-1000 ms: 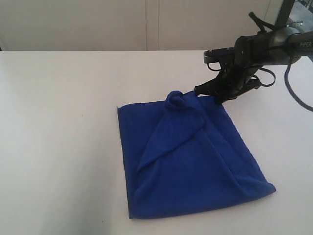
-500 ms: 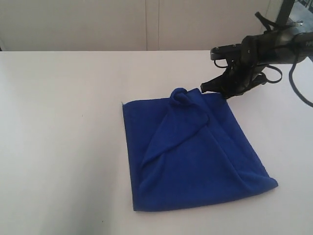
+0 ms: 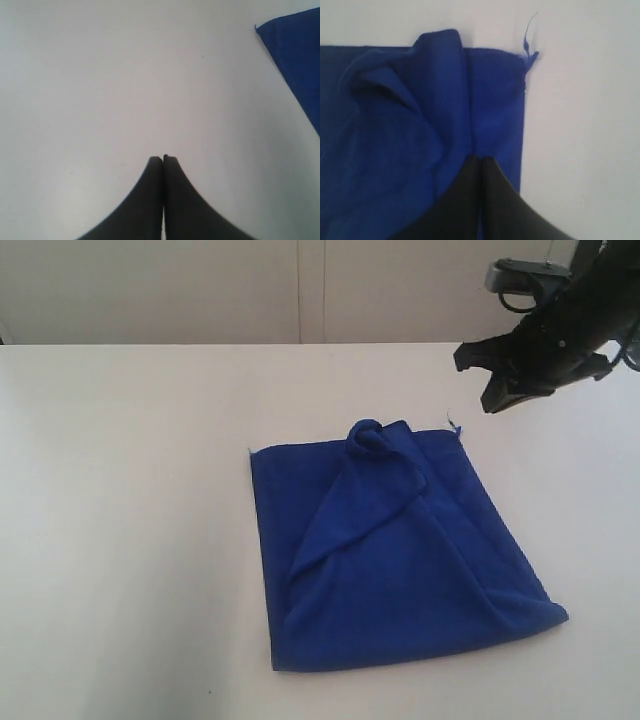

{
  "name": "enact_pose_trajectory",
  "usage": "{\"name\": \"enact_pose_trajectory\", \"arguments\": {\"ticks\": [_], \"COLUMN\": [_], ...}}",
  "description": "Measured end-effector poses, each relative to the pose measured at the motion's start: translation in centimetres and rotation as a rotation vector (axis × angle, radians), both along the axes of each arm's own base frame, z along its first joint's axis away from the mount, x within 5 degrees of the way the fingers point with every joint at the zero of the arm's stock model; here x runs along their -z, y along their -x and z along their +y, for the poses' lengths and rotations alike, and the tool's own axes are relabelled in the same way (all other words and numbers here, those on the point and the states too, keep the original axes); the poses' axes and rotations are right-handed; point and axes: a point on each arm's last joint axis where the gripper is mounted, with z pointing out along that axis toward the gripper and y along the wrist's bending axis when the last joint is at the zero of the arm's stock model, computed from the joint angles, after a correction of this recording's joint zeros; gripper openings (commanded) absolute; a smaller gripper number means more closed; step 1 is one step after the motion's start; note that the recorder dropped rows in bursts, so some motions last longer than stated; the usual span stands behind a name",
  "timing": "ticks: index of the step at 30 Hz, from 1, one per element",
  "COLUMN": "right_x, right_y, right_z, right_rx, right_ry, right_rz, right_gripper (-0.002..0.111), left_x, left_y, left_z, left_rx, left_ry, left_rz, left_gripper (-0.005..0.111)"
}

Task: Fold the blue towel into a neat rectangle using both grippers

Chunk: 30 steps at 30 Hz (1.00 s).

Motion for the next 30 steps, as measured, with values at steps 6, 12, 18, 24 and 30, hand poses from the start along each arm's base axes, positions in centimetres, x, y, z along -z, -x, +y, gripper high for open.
{"name": "enact_pose_trajectory", "arguments": {"ticks": [6, 12, 18, 24, 30], "right_x": [1.4, 2.9, 3.0, 1.7, 0.8], "right_y": [2.7, 4.4, 5.8, 7.1, 7.4], "right_z": [-2.0, -2.1, -2.2, -2.2, -2.1], "right_rx": [0.032, 0.058, 0.074, 0.069, 0.070], "right_ry": [-0.016, -0.037, -0.043, -0.041, -0.049], "right_rz": [0.077, 0.126, 0.078, 0.021, -0.011], "right_gripper": [0.000, 0.000, 0.000, 0.000, 0.000], "left_x": [0.0, 0.0, -0.6, -1.8, -2.6], "left_y": [0.0, 0.0, -0.6, -1.4, -1.8], "left_z": [0.0, 0.0, 0.2, 0.6, 0.9], "left_rx": [0.000, 0.000, 0.003, -0.039, -0.071], "left_ry": [0.000, 0.000, -0.040, -0.062, -0.074], "left_rz": [0.000, 0.000, -0.096, -0.255, -0.358], "left_gripper": [0.000, 0.000, 0.000, 0.000, 0.000]}}
